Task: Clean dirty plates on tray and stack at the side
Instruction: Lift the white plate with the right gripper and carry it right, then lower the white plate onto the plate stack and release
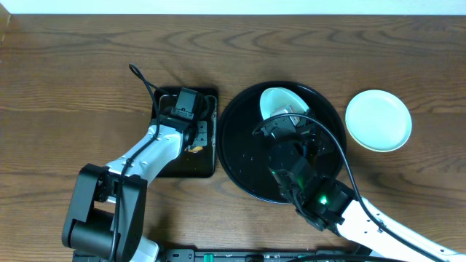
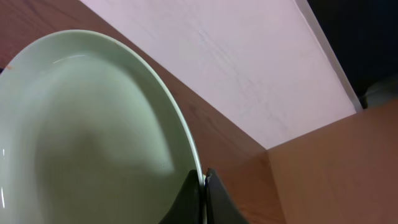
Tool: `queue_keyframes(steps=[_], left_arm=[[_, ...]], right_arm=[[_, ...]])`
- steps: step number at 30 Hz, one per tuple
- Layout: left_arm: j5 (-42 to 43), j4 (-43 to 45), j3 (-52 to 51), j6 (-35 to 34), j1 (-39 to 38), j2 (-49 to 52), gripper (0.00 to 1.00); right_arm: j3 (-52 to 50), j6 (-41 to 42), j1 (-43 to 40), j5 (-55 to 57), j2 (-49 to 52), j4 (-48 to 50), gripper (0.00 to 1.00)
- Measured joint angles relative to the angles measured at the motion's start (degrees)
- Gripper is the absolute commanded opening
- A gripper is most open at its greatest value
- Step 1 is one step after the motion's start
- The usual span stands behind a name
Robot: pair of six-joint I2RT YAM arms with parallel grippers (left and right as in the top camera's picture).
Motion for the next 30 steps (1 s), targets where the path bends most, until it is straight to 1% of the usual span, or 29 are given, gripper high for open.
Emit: queue_keyframes(steps=[4, 10, 14, 15, 22, 23, 24, 30], left_arm=[[0.00, -0.02, 0.00, 0.00, 0.00, 0.00, 0.08], [0.02, -0.07, 0.00, 0.00, 0.00, -0.02, 0.08], [0.11, -0.07, -0.02, 0.00, 0.00, 0.00, 0.07], [0.15, -0.04, -0.02, 0.00, 0.00, 0.00, 0.07], [0.15, -0.07, -0.02, 0.00, 0.00, 0.00, 0.08], [0.17, -0.07, -0.04, 0.00, 0.00, 0.00, 0.07], [0.17, -0.07, -0.04, 0.00, 0.00, 0.00, 0.07], [0.17, -0.04, -0.02, 0.00, 0.00, 0.00, 0.08]], right_arm=[[0.00, 3.43, -0.98, 0.04, 0.00, -0.92, 0.01], [0.00, 15.80, -8.24, -1.62, -0.02, -9.49, 0.01], [0.00, 24.02, -16.02, -7.63, 0.00, -14.29, 0.01], [0.00, 26.58, -19.02, -10.01, 0.02, -15.32, 0.01], [0.00, 38.29, -35.47, -21.38, 0.07, -16.35, 0.01], [0.00, 40.41, -39.19, -24.09, 0.07, -16.35, 0.01], [0.00, 40.96, -39.98, -24.59, 0.09, -16.37, 0.01], [0.00, 47.56, -54.29, -33.00, 0.09, -16.59, 0.01]])
